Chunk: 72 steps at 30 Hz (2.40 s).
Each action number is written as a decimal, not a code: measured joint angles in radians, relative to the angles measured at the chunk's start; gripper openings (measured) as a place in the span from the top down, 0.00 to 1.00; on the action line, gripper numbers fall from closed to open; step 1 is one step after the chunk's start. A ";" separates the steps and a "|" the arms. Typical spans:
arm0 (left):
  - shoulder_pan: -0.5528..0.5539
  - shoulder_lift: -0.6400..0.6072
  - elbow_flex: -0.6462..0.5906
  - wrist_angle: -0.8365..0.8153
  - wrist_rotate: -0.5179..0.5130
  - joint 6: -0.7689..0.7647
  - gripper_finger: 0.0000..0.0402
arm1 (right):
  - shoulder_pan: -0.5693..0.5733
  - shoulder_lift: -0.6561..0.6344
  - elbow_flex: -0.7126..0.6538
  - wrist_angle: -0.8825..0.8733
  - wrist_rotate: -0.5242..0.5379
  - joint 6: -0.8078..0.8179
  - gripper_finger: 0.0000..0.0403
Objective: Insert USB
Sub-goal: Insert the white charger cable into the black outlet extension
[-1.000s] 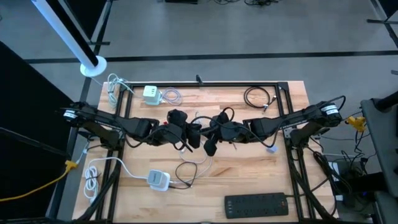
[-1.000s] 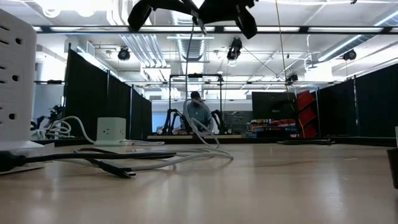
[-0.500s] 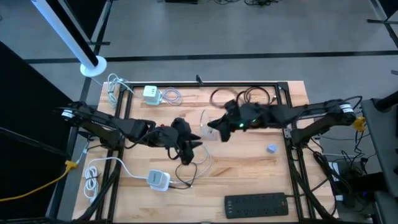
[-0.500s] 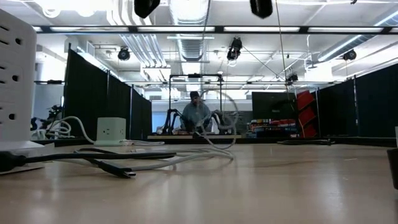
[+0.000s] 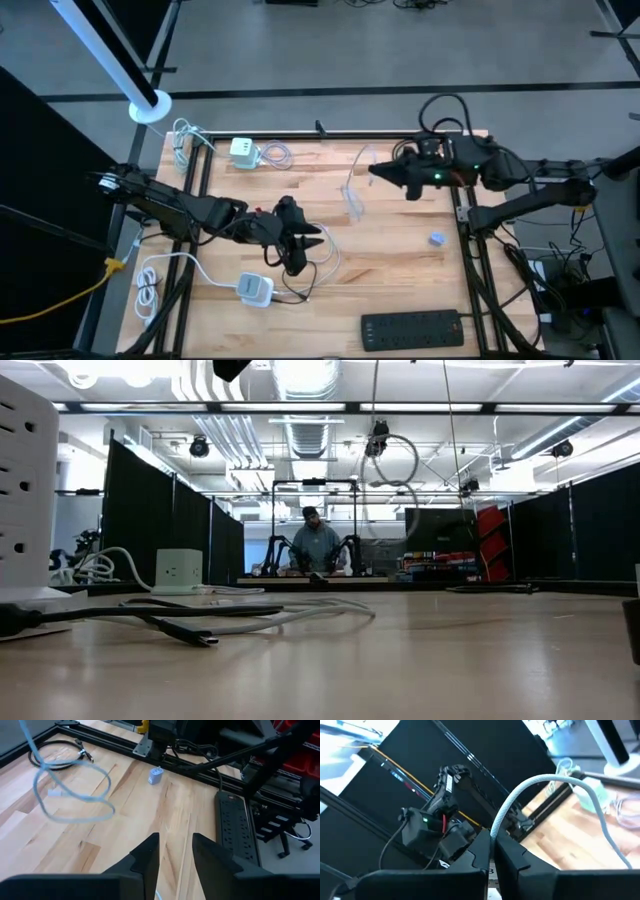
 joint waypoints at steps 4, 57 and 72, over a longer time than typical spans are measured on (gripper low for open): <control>-0.023 0.000 0.000 0.003 0.000 -0.014 0.74 | 0.045 -0.017 0.000 -0.017 0.002 -0.060 1.00; -0.514 0.026 -0.009 0.294 -0.447 -0.192 0.76 | 0.644 0.440 -0.050 -0.019 -0.519 -0.954 1.00; -0.517 0.097 -0.010 0.256 -0.517 -0.210 0.84 | 0.429 0.646 -0.232 0.314 -1.099 -1.329 1.00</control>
